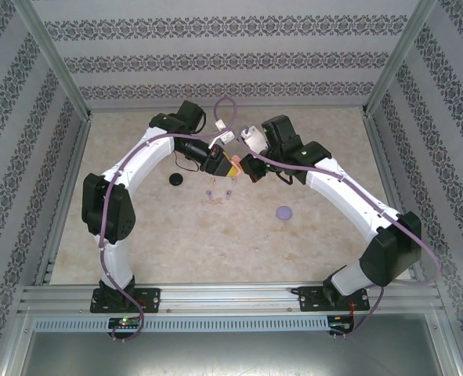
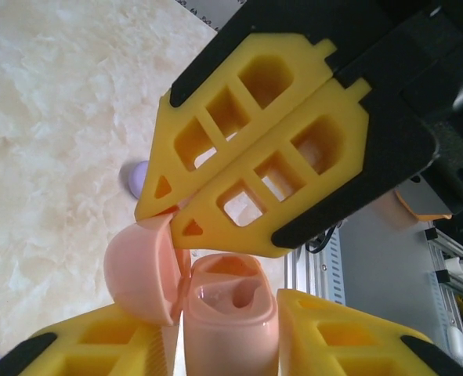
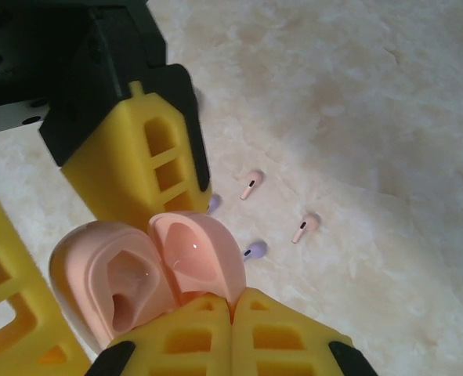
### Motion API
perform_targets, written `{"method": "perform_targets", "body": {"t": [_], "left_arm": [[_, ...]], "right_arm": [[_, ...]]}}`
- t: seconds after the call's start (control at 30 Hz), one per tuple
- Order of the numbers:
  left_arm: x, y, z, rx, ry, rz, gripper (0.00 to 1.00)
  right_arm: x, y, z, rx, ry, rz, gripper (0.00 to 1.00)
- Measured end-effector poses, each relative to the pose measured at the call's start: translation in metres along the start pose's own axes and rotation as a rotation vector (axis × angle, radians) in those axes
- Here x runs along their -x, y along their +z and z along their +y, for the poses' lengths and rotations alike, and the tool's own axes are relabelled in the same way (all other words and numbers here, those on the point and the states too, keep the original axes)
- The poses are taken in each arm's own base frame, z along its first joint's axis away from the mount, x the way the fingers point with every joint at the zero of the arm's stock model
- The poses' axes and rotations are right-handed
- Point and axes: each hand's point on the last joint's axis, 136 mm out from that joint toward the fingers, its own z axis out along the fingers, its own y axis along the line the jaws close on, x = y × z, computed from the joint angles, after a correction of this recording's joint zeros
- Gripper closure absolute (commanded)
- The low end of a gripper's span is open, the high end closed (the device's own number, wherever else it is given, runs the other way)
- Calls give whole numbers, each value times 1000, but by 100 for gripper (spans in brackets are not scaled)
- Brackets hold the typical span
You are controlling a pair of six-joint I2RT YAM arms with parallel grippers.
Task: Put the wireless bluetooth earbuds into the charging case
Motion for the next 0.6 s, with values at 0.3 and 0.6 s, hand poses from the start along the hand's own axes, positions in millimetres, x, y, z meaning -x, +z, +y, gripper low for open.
{"method": "perform_targets", "body": {"t": [0.3,0.6], "left_arm": [[-1,1,0,-7,1,4,100],[4,2,1,-19,40,-40,100]], "right_arm": [[-1,0,-2,-9,2,4,98],[3,-6,-14,-26,63,4,74]]}}
